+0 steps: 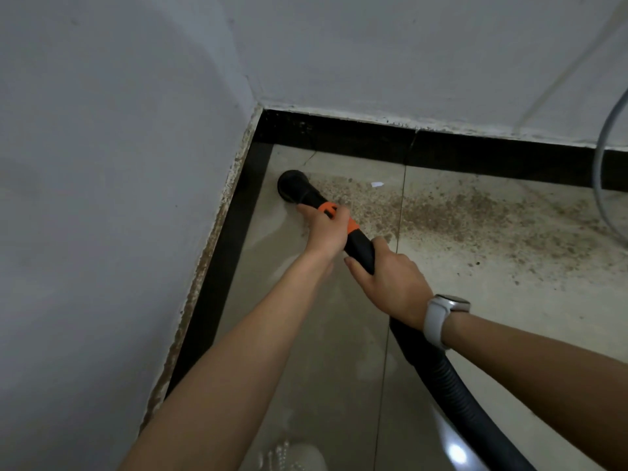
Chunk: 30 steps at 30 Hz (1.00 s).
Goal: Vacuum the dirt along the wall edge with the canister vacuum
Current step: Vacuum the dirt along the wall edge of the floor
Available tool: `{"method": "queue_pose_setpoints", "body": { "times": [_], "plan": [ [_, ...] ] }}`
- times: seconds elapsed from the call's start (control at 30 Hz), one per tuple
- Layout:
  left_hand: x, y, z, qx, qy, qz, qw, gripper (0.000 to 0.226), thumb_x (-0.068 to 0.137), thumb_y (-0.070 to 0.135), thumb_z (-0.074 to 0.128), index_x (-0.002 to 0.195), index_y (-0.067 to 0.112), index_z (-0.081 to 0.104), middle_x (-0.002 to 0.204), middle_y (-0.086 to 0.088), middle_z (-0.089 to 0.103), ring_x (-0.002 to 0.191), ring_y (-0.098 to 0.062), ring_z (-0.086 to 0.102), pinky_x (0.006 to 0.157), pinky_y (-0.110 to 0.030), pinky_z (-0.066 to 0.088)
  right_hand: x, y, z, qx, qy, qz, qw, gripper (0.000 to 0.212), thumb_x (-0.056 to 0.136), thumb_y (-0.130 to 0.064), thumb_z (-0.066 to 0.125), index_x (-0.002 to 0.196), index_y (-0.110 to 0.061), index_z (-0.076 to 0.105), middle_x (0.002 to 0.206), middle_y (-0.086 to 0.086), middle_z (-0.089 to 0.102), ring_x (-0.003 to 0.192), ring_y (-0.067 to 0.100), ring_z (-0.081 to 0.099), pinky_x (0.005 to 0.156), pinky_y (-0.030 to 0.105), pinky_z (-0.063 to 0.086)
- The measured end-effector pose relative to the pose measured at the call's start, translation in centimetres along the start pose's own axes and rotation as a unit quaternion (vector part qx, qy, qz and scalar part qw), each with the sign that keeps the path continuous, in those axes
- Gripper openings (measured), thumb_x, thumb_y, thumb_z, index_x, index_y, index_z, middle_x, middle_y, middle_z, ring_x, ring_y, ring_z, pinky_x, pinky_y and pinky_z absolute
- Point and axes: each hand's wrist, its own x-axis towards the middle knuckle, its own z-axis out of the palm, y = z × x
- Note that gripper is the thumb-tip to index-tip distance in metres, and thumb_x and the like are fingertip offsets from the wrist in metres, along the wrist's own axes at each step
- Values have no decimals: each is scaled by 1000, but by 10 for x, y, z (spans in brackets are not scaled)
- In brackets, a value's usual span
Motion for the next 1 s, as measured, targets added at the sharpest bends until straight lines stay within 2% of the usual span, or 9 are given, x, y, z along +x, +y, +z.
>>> {"method": "queue_pose_setpoints", "body": {
  "times": [0.23,0.37,0.43,0.5,0.6,0.67,0.73,0.87,1.0],
  "plan": [
    [17,24,0,17,-17,1,1000,84,95,23,46,148,14,-19,136,-19,45,118,-34,51,100,-48,45,21,-11,-4,15,12,25,1000,33,94,-48,45,95,-16,36,66,-2,45,54,21,44,51,33,34],
    [7,17,0,16,-8,13,1000,85,96,26,45,148,14,-21,139,-15,44,119,-29,50,103,-44,43,10,-7,-8,32,4,0,999,32,94,-47,46,96,-16,38,64,-4,45,55,20,47,50,33,35],
    [-4,8,-1,10,1,19,1000,84,96,26,45,148,13,-21,140,-13,43,116,-24,50,101,-37,42,-3,-3,-7,25,9,-12,1000,32,93,-48,47,93,-18,36,62,-6,44,50,17,44,45,31,31],
    [-19,-4,-2,2,19,20,1000,84,96,24,45,148,12,-20,134,-10,47,104,-18,51,88,-29,40,-20,-1,-3,11,3,-18,1000,32,91,-49,48,92,-20,36,61,-7,45,50,17,45,43,29,32],
    [-43,-24,-5,9,43,15,999,83,97,25,45,148,12,-20,112,0,49,85,-11,48,74,-19,36,-46,5,0,-6,-25,-25,999,32,90,-50,48,93,-22,35,68,-2,51,65,28,59,52,34,39],
    [-58,-35,-7,18,51,8,999,83,97,25,44,148,11,-20,96,8,50,72,-3,47,58,-11,37,-61,9,1,-7,-44,-40,998,31,90,-50,48,94,-24,33,71,-1,53,71,29,61,53,33,35],
    [-71,-44,-8,23,53,-6,998,83,98,27,44,147,11,-21,94,8,48,67,4,42,49,-7,34,-73,13,2,-14,-53,-57,997,31,91,-50,48,95,-24,33,78,4,60,74,29,62,55,33,32],
    [-92,-58,-5,30,47,-29,998,85,99,30,43,146,12,-25,105,4,47,69,3,44,68,-16,35,-95,22,2,-28,-63,-72,995,34,91,-51,47,103,-20,41,85,6,65,76,28,62,55,30,27],
    [-101,-65,7,33,32,-41,998,84,99,29,43,145,12,-26,109,1,46,71,0,47,78,-21,36,-108,31,-1,-38,-70,-42,996,31,90,-53,46,95,-26,33,84,3,65,77,26,63,56,31,30]
  ]
}}
